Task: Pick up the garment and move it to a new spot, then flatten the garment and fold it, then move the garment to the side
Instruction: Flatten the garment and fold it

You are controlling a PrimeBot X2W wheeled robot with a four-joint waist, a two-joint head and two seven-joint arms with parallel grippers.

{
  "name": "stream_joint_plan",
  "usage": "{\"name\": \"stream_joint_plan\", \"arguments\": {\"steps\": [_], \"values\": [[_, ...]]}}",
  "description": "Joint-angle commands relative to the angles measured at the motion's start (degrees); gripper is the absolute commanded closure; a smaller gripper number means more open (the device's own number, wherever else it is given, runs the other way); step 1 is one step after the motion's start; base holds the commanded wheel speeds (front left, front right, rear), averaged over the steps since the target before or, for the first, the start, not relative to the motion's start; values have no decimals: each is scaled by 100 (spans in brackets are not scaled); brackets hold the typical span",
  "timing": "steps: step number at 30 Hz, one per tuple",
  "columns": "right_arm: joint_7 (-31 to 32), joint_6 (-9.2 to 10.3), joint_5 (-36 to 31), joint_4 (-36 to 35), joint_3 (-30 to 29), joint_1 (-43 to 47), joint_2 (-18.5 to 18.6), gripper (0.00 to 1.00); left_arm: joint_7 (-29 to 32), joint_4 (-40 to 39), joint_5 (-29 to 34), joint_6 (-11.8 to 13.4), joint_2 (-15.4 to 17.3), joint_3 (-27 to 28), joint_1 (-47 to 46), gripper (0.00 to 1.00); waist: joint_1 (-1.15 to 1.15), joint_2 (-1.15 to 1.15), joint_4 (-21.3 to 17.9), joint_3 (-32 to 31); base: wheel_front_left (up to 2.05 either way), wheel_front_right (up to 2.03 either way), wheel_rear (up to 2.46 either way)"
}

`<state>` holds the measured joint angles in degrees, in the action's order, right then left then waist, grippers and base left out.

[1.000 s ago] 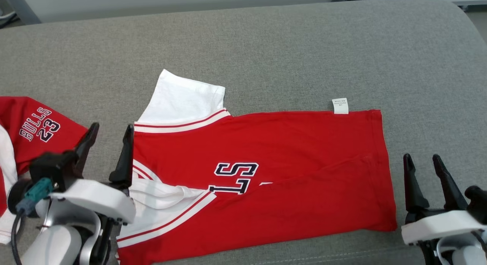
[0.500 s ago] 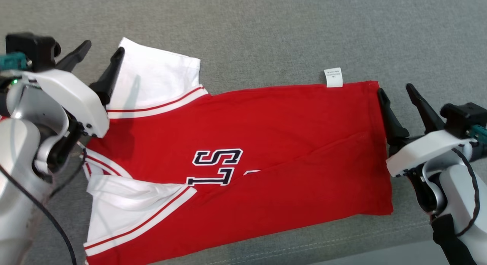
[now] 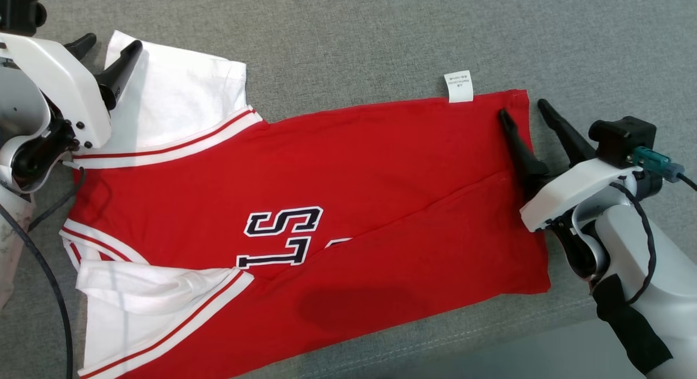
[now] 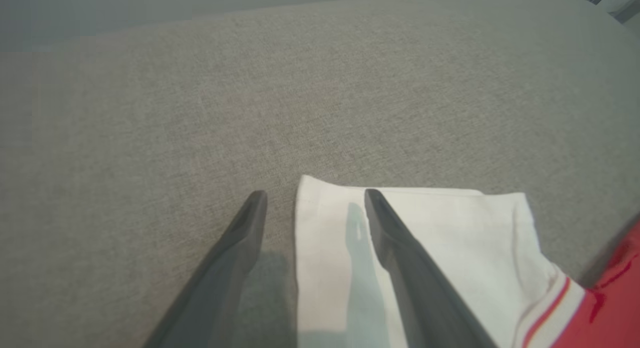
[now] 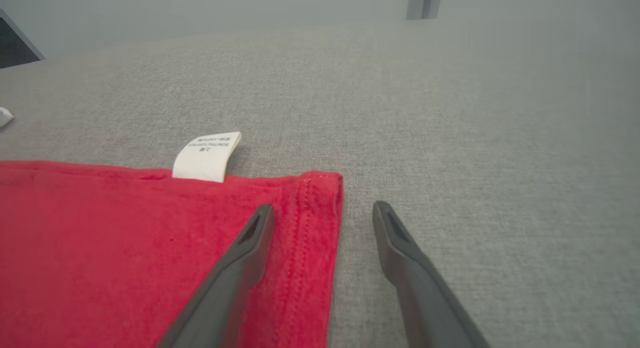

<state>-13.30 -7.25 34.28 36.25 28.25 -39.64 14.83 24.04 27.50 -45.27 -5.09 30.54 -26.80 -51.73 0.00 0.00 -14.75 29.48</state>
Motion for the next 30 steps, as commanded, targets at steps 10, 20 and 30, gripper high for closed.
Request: {"name": "stream_joint_plan", "arguments": {"steps": [10,20,30], "values": [[-162,-24,482,246,650,-349,75,24,261,375,-299,-162,181,112,-499,53,0,0,-23,118,0,0,0],[-169,-24,861,86,517,-467,277,100,-15,340,-541,-222,100,98,-687,100,0,0,87,80,0,0,0],[-169,-24,1227,-323,603,-292,895,100,-683,-446,-607,-238,226,-165,-771,100,0,0,447,-71,0,0,0]]}}
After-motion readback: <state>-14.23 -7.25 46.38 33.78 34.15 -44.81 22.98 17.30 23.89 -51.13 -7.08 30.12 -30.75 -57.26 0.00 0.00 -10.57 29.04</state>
